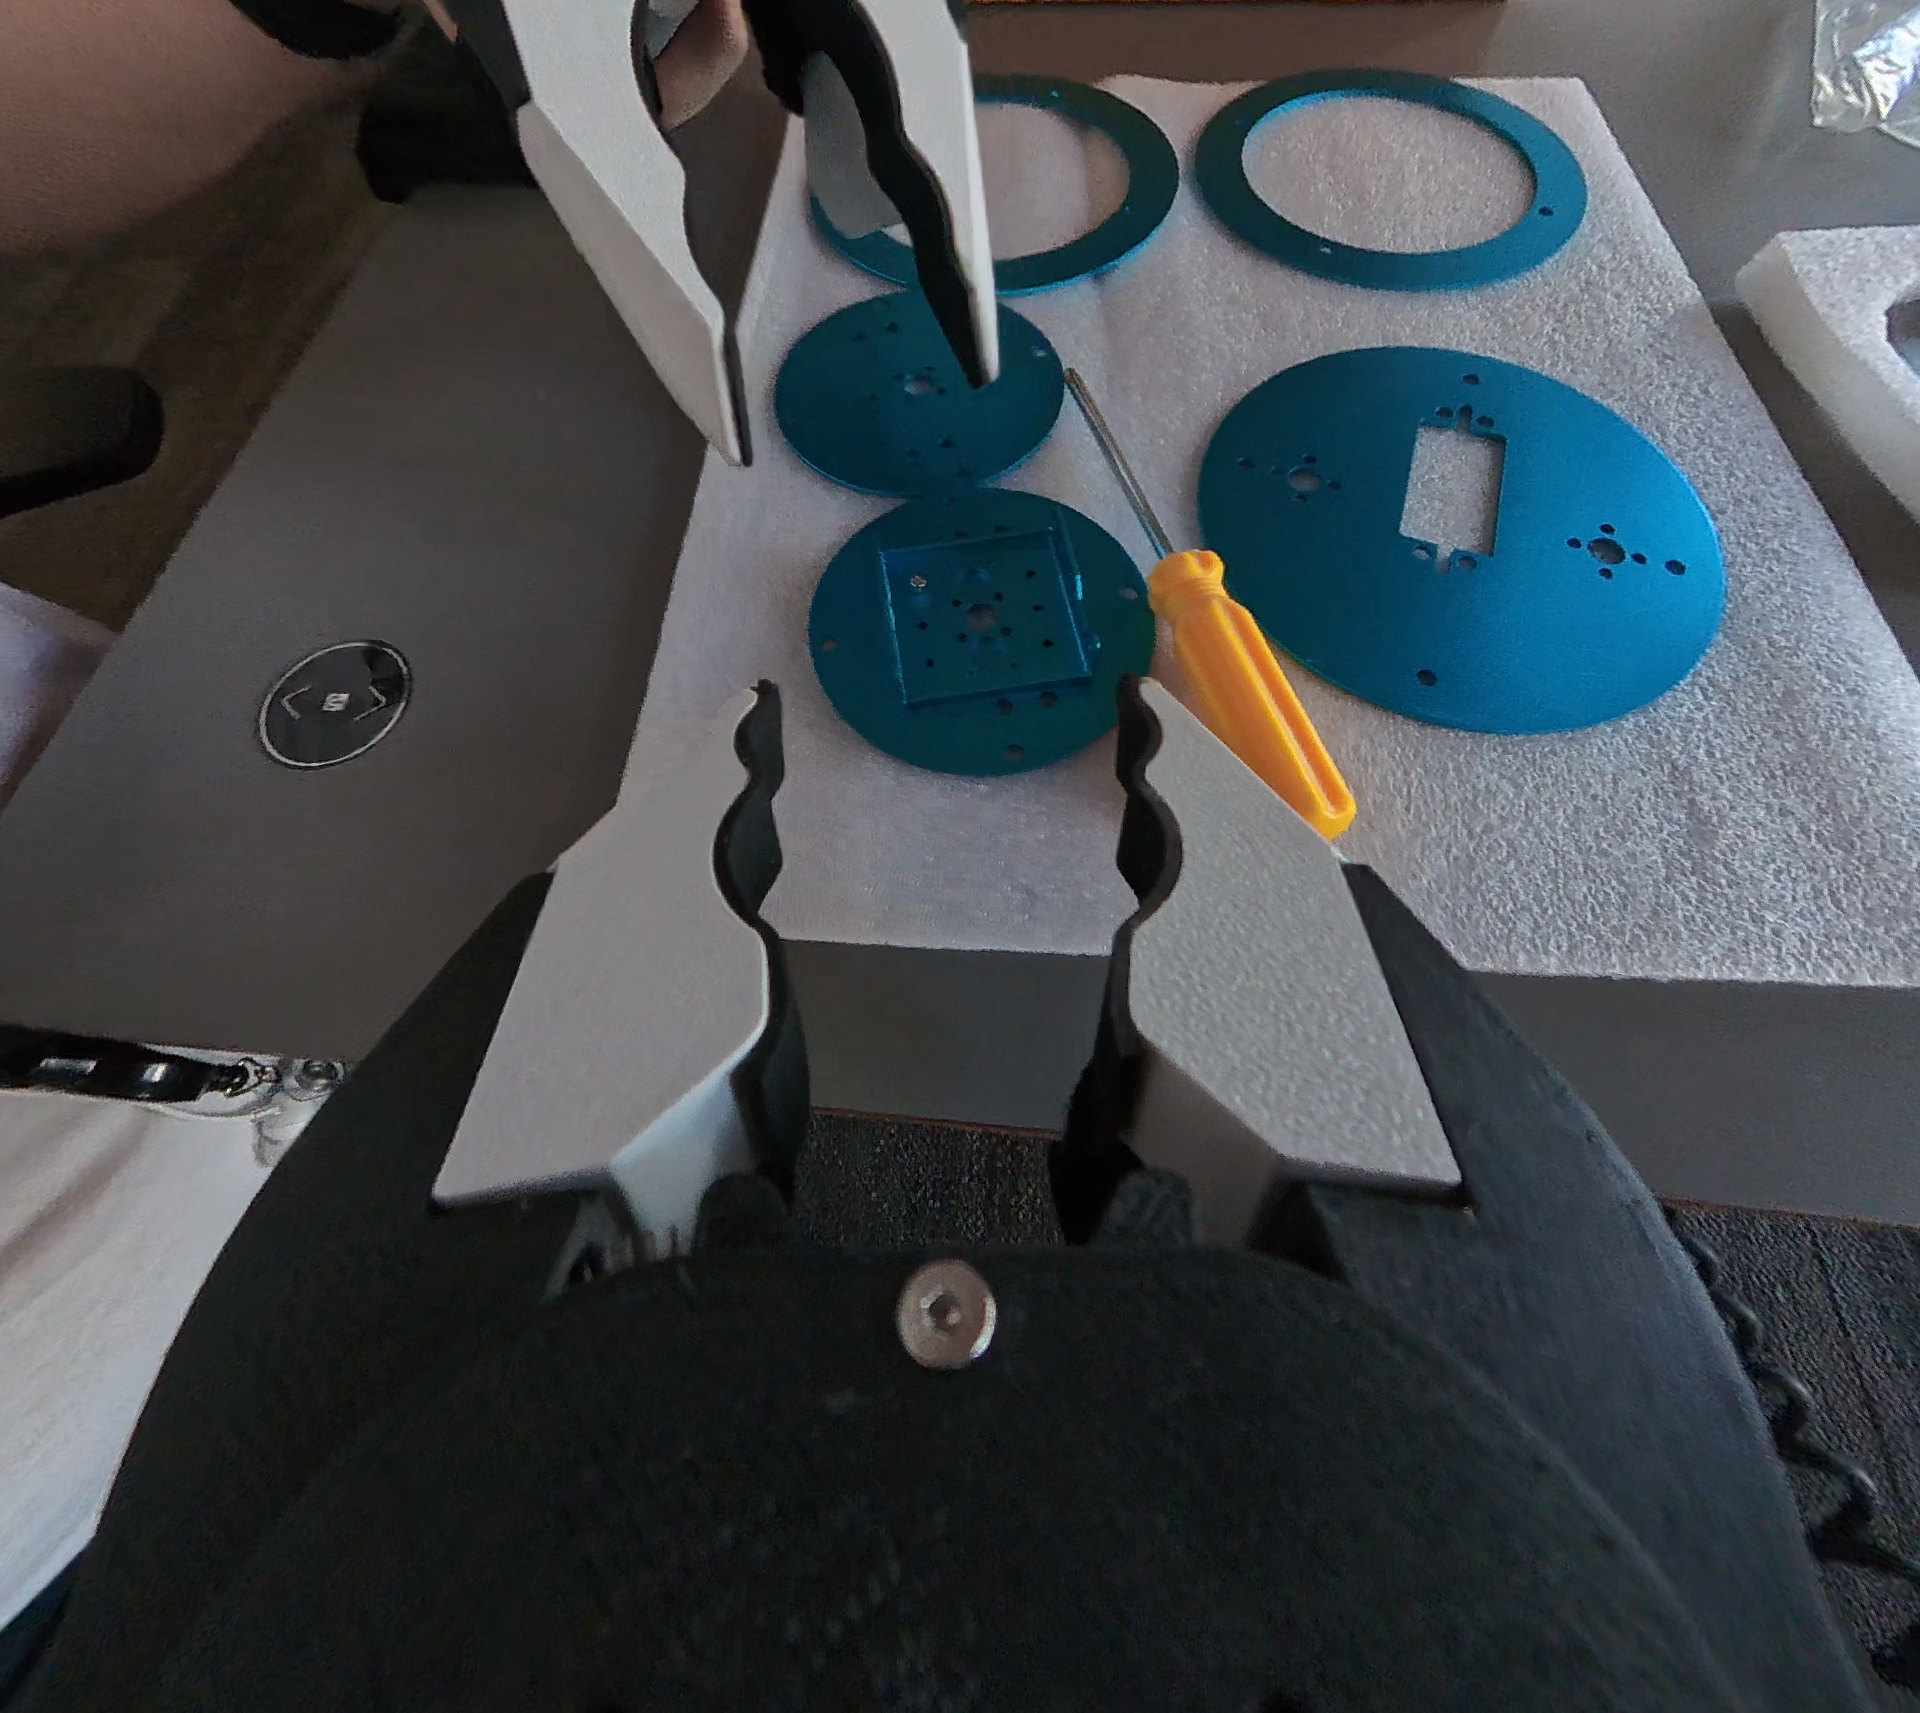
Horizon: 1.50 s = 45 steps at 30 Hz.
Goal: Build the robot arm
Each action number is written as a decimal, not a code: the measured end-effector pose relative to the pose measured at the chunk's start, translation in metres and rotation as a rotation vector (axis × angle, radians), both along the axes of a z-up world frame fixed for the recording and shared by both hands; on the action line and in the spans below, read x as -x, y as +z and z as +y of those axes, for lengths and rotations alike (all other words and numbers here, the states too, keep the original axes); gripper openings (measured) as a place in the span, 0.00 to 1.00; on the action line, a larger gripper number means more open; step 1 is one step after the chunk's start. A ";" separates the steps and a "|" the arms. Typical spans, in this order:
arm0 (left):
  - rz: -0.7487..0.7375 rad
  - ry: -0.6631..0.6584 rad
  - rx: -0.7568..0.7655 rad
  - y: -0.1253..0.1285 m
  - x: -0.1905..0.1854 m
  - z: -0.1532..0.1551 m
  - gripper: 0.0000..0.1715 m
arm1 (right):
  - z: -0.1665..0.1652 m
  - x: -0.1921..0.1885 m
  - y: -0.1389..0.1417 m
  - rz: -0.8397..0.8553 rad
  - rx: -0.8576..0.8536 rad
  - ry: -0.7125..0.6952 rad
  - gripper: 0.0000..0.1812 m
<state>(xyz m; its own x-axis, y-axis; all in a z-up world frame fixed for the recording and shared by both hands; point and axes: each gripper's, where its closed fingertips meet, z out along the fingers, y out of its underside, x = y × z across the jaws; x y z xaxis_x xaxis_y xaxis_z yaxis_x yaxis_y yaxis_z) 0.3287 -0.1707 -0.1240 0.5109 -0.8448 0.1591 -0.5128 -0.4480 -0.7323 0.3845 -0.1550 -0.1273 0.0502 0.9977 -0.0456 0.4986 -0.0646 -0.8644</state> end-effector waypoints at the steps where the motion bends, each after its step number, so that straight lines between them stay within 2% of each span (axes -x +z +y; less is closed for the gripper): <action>1: -0.044 0.036 0.016 0.004 0.000 -0.005 0.33 | -0.001 0.000 0.000 0.006 0.005 0.014 0.37; 4: -0.149 0.132 0.038 0.012 0.002 -0.019 0.29 | 0.001 -0.002 -0.009 -0.052 0.004 0.028 0.42; 7: -0.213 0.257 0.107 0.009 0.006 -0.022 0.30 | 0.002 0.003 -0.015 -0.084 0.029 0.044 0.43; 10: -0.236 0.287 0.155 0.006 0.002 -0.027 0.31 | 0.005 0.003 -0.014 -0.098 0.013 0.037 0.41; 14: -0.223 0.287 0.087 0.008 0.001 -0.030 0.28 | 0.007 -0.007 0.009 -0.019 -0.022 0.022 0.34; 16: -0.204 0.298 0.032 0.007 0.005 -0.028 0.25 | 0.023 -0.019 0.014 0.004 -0.053 -0.035 0.31; 18: -0.184 0.316 -0.016 0.008 0.012 -0.022 0.22 | 0.045 -0.028 0.012 0.021 -0.071 -0.080 0.31; 22: -0.182 0.340 -0.040 0.014 0.025 -0.014 0.18 | 0.063 -0.022 0.001 0.077 -0.025 -0.019 0.35; 27: -0.217 0.356 -0.034 0.021 0.032 -0.021 0.17 | 0.063 -0.012 -0.016 0.016 0.041 0.064 0.29; 29: -0.204 0.363 -0.030 0.017 0.036 -0.026 0.17 | 0.062 -0.012 -0.016 -0.001 0.034 0.098 0.14; 31: -0.201 0.372 -0.021 0.013 0.039 -0.029 0.17 | 0.061 -0.013 -0.017 -0.012 0.038 0.115 0.09; 33: -0.212 0.378 -0.014 0.013 0.040 -0.029 0.17 | 0.061 -0.012 -0.016 -0.011 0.040 0.124 0.09; 36: -0.216 0.381 -0.040 0.019 0.041 -0.023 0.17 | 0.058 -0.012 -0.002 0.026 0.032 0.131 0.08; 40: -0.118 0.336 -0.150 0.030 0.036 -0.002 0.19 | 0.055 -0.011 0.029 0.012 -0.078 0.124 0.08; 43: 0.004 0.281 -0.265 0.048 0.026 0.022 0.22 | 0.044 -0.009 0.052 -0.119 -0.159 0.172 0.08; 45: 0.061 0.197 -0.336 0.063 0.010 0.032 0.22 | 0.038 -0.011 0.065 -0.257 -0.248 0.197 0.08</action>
